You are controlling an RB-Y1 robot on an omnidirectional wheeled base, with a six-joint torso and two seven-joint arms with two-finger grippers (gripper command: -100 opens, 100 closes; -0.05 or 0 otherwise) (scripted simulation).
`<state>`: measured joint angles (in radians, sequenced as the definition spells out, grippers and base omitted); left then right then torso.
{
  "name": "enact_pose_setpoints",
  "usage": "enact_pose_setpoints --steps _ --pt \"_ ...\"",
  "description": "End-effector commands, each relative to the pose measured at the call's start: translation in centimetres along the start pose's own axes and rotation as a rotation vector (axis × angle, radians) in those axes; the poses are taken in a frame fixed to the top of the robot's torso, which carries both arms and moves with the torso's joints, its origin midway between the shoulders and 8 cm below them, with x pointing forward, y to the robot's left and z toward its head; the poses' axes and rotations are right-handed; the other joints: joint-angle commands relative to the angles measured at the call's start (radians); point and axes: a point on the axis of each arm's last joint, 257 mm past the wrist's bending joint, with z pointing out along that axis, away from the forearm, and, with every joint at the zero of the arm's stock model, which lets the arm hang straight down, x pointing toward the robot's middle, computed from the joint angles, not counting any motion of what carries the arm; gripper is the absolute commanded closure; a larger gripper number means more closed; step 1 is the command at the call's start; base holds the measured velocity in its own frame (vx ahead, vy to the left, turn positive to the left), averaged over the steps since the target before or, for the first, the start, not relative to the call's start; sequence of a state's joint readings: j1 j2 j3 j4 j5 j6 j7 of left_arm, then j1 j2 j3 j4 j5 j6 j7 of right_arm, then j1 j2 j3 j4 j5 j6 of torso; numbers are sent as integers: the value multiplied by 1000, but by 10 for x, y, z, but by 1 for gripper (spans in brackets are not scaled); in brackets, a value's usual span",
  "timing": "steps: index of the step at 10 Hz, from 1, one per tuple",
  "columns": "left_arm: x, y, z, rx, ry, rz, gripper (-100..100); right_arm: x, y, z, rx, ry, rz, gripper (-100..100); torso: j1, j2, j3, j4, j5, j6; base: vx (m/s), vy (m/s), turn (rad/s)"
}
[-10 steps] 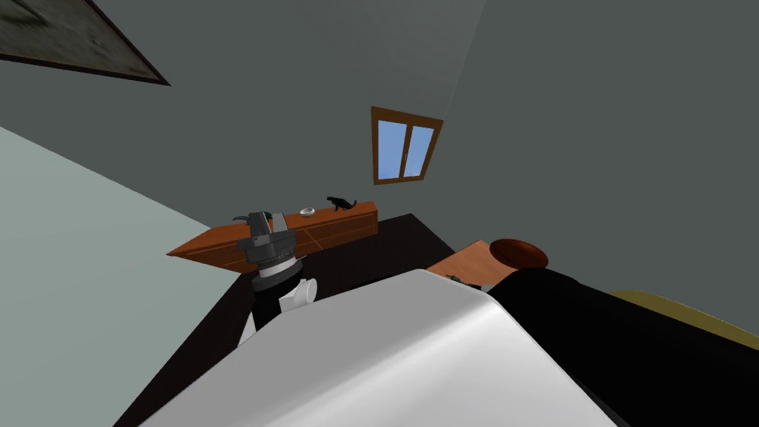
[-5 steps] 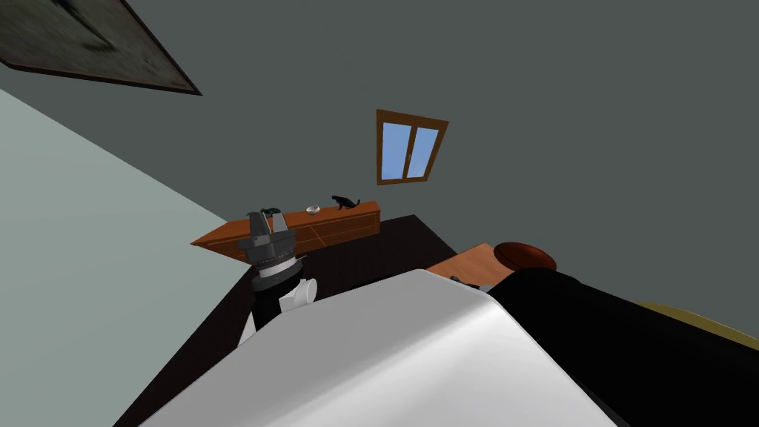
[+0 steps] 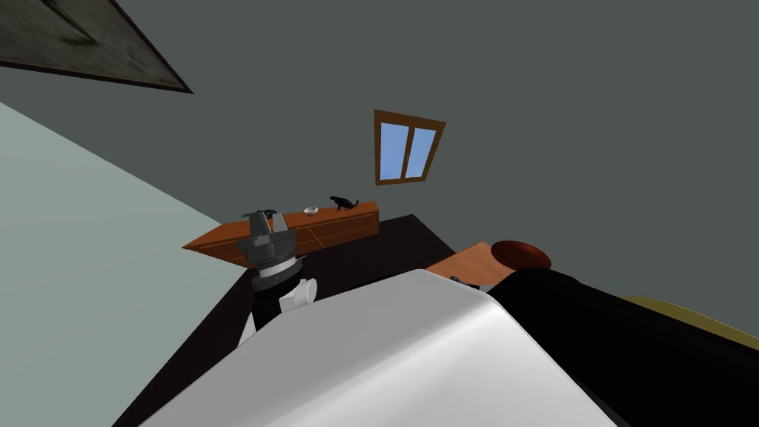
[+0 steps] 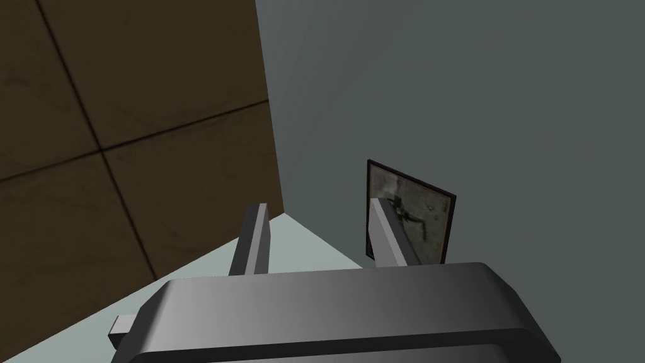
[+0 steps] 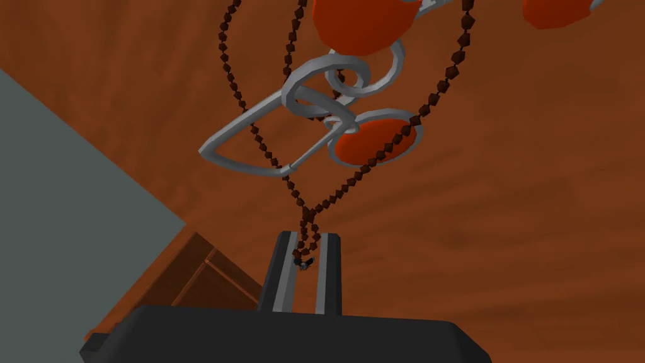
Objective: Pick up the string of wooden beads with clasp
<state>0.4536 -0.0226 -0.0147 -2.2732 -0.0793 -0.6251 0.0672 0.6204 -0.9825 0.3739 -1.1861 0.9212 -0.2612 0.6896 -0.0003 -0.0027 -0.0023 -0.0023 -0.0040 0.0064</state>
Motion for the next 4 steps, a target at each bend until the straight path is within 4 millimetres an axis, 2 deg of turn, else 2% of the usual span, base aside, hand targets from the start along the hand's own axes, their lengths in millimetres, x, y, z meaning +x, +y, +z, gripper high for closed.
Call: enact_pose_setpoints --steps 1,2,3,4 --pt "0 0 0 0 0 0 0 -1 2 -8 -15 -8 -25 100 0 0 0 0 0 0 99 22 -276" --pt "0 0 0 0 0 0 0 -2 2 -12 -21 -12 -40 100 1 -3 -1 0 0 0 94 12 -174" --pt "0 0 0 0 0 0 0 -1 3 -9 -17 -8 -30 100 1 -3 -2 0 1 -1 35 3 -26" --pt "0 0 0 0 0 0 0 -1 3 -9 -19 -8 -32 0 0 -1 -1 0 0 -2 5 2 3"
